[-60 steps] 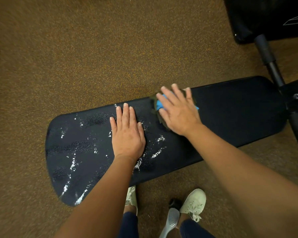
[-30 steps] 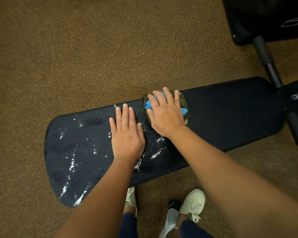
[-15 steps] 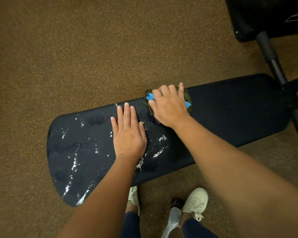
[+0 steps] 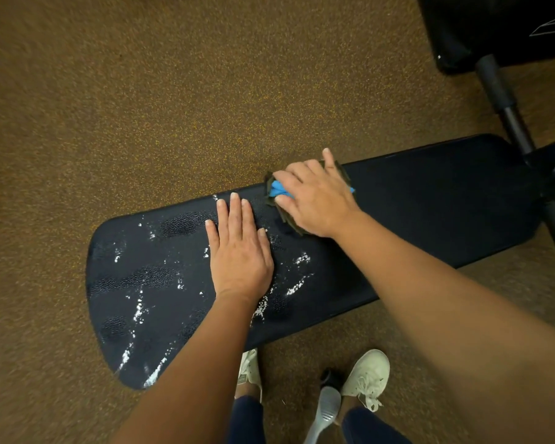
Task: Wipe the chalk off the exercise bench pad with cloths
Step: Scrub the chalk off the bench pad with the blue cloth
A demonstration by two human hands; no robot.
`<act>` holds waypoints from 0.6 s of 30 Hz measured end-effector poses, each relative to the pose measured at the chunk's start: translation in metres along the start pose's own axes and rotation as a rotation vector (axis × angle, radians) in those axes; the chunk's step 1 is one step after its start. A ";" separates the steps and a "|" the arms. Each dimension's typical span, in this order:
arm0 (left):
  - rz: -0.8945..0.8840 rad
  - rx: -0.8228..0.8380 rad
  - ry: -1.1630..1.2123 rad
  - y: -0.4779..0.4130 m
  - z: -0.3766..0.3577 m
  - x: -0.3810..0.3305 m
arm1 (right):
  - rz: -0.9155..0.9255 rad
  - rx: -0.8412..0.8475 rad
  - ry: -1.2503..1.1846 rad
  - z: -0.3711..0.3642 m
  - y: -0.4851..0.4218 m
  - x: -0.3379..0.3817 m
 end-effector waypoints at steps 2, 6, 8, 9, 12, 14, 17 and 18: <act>-0.003 0.000 0.004 -0.001 0.000 0.000 | -0.116 -0.005 0.017 0.000 0.004 -0.024; 0.004 0.002 0.007 -0.001 -0.002 0.001 | -0.296 -0.053 -0.026 0.000 0.009 -0.013; 0.005 0.000 0.009 -0.001 -0.002 0.001 | -0.157 -0.032 -0.075 -0.003 0.016 0.008; 0.005 0.000 0.013 -0.001 -0.001 0.001 | -0.045 -0.007 -0.069 -0.004 0.024 0.013; -0.001 0.009 0.024 -0.001 0.000 0.000 | 0.109 0.037 0.002 -0.003 0.045 -0.005; 0.000 0.015 0.029 -0.001 0.000 0.001 | -0.074 0.018 0.004 -0.003 0.044 -0.027; 0.002 0.015 0.040 -0.001 -0.001 0.001 | -0.329 -0.018 -0.024 -0.002 0.039 -0.014; 0.002 0.014 0.042 -0.001 -0.001 0.002 | -0.314 -0.010 -0.038 -0.004 0.040 0.001</act>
Point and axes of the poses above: each hand's wrist, its own y-axis away from the middle knuckle, its own z-axis out of the back of the hand, x = y × z, the point moved 9 cm from there along -y, towards the middle knuckle, and after that the axes turned 3 degrees about -x, right-handed, at the moved point
